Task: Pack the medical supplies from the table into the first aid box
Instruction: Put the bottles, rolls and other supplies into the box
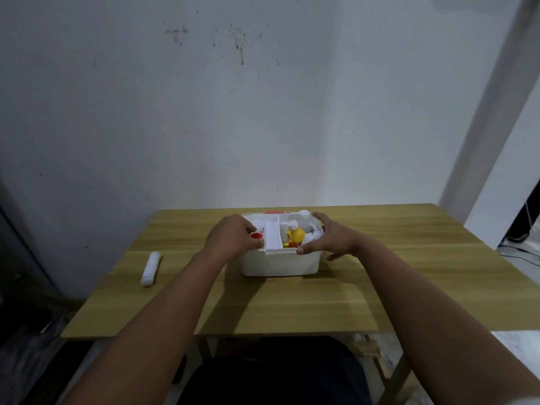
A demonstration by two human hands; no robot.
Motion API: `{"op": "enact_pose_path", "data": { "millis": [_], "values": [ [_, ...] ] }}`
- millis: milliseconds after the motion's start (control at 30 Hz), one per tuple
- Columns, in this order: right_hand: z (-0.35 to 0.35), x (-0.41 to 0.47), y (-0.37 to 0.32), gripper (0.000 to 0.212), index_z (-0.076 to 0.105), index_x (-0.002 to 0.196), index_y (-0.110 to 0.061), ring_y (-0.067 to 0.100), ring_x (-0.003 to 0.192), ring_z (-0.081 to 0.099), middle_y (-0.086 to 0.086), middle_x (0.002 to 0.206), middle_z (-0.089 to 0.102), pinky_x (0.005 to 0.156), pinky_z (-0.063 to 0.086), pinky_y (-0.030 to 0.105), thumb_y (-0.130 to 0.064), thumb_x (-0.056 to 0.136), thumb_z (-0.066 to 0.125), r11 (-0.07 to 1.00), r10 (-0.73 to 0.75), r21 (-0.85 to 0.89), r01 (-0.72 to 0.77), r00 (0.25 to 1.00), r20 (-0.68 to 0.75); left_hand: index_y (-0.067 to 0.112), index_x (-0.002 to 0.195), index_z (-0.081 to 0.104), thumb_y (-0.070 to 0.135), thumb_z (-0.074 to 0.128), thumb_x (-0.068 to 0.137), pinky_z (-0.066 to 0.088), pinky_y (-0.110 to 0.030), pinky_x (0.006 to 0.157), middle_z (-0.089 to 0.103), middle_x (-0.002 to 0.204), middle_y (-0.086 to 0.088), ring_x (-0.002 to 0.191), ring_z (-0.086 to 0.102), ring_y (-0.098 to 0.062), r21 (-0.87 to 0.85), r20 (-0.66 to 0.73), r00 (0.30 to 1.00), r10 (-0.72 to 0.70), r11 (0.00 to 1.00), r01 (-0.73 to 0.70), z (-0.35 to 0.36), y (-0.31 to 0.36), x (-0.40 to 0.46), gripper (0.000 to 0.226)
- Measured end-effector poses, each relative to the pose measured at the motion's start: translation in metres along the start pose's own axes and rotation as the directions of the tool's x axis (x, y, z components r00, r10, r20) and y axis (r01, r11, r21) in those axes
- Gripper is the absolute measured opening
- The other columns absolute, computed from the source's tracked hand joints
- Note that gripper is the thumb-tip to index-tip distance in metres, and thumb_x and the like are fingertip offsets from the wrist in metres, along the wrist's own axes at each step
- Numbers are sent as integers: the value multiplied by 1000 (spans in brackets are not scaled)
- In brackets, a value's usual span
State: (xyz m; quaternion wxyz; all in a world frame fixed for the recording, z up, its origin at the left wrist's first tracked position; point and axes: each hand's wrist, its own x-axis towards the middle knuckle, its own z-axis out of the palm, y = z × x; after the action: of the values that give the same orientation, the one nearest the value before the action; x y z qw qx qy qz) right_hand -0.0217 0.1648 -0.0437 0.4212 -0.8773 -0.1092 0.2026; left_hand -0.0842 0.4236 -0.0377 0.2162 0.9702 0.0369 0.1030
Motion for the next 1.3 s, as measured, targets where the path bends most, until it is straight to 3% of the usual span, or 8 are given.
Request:
{"op": "enact_pose_path", "data": {
  "millis": [167,367,500,733,867,933,1067,1300],
  "values": [
    [1,2,0,123,12,159,-38,34,133,46,1,156,38,91,56,53,-39,68,94,1000,-1,-14,1,1000,0,21,114,78,38,74,88,55,-32,79,74,113,5,90,67,-10,-238,-143,986,-86,970,50,-24,-18,-3,31],
    [1,1,0,124,12,159,-38,35,134,46,2,157,38,94,55,56,-39,67,95,1000,0,-7,0,1000,-7,23,120,74,40,68,85,54,-43,89,67,127,-11,114,63,-37,108,-203,859,-471,861,497,-37,-118,-13,39],
    [0,0,0,125,13,159,-40,33,132,47,0,155,40,93,56,57,-41,65,95,1000,-4,-11,4,1000,-6,12,112,71,51,61,91,54,-44,82,63,115,-17,101,63,-38,157,-177,760,-625,745,649,-30,-180,-29,46],
    [1,-5,-2,125,14,158,-42,32,131,48,-1,155,41,92,56,57,-41,63,96,1000,6,-4,-6,1000,-9,11,82,70,41,60,96,46,-35,71,68,82,-9,78,62,-30,-78,-146,840,-522,853,517,-30,-146,-21,35],
    [1,-8,-3,124,13,159,-39,33,133,48,0,154,42,95,55,58,-39,66,95,1000,11,-2,-11,1000,-13,16,110,69,34,76,85,52,-35,80,65,103,-2,98,67,-29,-312,-170,897,-408,886,344,-38,-65,8,32],
    [1,-8,-3,124,13,159,-39,33,133,48,-1,154,42,95,55,58,-39,66,95,1000,13,-3,-13,1000,-21,16,108,64,31,77,84,52,-36,79,63,102,1,95,64,-24,-349,-144,933,-329,899,263,-38,-23,18,32],
    [7,-8,-5,121,15,158,-40,33,132,49,-1,153,43,96,55,58,-39,67,95,1000,-1,11,1,1000,-10,15,98,65,31,79,82,46,-31,69,66,93,1,87,63,-19,-235,-110,978,-177,961,147,-27,30,21,27],
    [10,2,-18,125,16,158,-41,32,132,50,-1,152,44,95,55,58,-45,63,95,999,-41,2,41,999,22,15,81,71,32,74,81,60,-34,64,69,74,-2,66,67,-20,37,-84,990,-112,993,116,-5,35,22,18]
  ]
}}
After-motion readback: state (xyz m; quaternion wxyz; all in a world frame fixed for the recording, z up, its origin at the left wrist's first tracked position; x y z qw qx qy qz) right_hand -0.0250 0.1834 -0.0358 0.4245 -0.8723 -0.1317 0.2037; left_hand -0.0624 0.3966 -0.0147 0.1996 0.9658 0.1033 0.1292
